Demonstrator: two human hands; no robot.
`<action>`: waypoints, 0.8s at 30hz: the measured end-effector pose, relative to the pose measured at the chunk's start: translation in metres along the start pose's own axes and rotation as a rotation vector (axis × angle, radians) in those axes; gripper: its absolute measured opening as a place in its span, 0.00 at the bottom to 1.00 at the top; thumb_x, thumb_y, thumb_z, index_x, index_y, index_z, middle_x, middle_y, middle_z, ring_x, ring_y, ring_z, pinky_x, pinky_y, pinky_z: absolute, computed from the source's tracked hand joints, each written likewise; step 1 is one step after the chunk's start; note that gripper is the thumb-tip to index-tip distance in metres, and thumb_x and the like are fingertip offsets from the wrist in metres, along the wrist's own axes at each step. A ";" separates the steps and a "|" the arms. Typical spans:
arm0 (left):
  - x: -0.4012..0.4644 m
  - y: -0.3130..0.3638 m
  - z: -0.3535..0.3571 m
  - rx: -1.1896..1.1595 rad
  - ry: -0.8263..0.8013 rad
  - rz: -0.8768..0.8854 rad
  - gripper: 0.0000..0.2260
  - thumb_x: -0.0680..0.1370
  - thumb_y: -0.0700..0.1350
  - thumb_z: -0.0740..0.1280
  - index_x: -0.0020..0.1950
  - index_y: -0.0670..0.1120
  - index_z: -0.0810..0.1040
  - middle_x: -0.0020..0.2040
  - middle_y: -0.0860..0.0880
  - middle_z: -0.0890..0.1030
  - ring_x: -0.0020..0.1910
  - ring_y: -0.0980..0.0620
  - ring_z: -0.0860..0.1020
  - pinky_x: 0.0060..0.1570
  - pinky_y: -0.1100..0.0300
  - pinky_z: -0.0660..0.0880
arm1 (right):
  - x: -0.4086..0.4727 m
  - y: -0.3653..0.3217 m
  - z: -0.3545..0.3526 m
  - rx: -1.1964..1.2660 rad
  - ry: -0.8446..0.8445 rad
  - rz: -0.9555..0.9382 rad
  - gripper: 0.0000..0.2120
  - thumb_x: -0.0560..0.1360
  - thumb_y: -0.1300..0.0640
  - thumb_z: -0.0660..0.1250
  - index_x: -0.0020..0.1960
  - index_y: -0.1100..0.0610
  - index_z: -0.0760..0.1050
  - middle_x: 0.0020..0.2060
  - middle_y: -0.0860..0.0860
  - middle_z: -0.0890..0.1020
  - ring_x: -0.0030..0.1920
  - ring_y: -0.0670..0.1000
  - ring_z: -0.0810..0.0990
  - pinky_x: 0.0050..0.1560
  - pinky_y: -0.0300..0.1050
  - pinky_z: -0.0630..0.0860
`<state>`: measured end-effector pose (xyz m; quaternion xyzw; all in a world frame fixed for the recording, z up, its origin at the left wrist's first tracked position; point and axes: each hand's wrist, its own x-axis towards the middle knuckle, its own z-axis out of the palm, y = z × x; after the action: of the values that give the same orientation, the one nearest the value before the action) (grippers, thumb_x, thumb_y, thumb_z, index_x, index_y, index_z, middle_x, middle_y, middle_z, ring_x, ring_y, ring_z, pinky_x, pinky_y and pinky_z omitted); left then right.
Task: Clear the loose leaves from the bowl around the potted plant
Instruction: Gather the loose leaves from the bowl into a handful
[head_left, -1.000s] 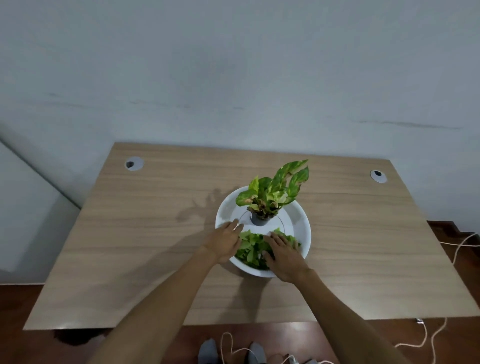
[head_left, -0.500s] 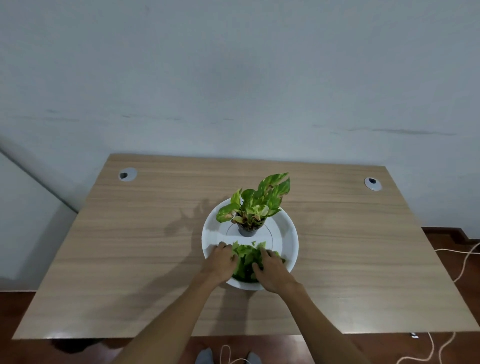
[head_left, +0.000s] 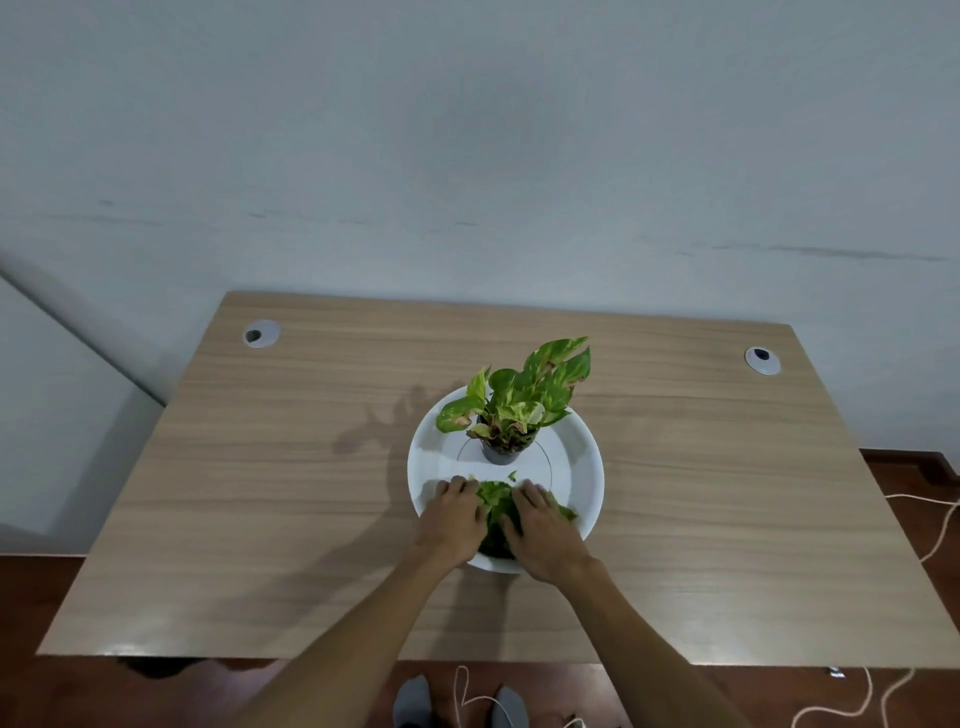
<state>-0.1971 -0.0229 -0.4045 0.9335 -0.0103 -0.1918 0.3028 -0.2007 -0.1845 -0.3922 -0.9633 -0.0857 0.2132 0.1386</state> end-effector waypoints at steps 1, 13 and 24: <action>-0.001 0.001 0.004 -0.027 0.019 0.007 0.20 0.80 0.45 0.56 0.72 0.42 0.67 0.69 0.45 0.70 0.68 0.45 0.67 0.64 0.49 0.70 | -0.006 0.002 0.004 0.004 0.003 -0.024 0.26 0.82 0.48 0.54 0.76 0.59 0.59 0.77 0.57 0.62 0.78 0.57 0.58 0.78 0.51 0.56; 0.000 0.008 0.002 0.273 -0.062 0.110 0.16 0.79 0.44 0.57 0.65 0.40 0.72 0.64 0.41 0.72 0.65 0.42 0.69 0.68 0.52 0.65 | -0.012 0.028 -0.004 -0.048 0.026 -0.064 0.28 0.82 0.48 0.52 0.78 0.60 0.56 0.78 0.57 0.58 0.79 0.56 0.54 0.78 0.48 0.52; -0.025 0.025 -0.023 0.142 -0.170 0.061 0.23 0.79 0.39 0.57 0.75 0.39 0.61 0.72 0.40 0.67 0.70 0.40 0.66 0.68 0.48 0.66 | -0.043 0.016 -0.018 0.018 0.070 -0.139 0.26 0.82 0.49 0.53 0.77 0.57 0.59 0.76 0.55 0.64 0.76 0.56 0.62 0.76 0.50 0.62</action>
<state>-0.2097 -0.0269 -0.3645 0.9323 -0.0778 -0.2598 0.2394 -0.2292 -0.2135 -0.3645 -0.9607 -0.1456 0.1700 0.1644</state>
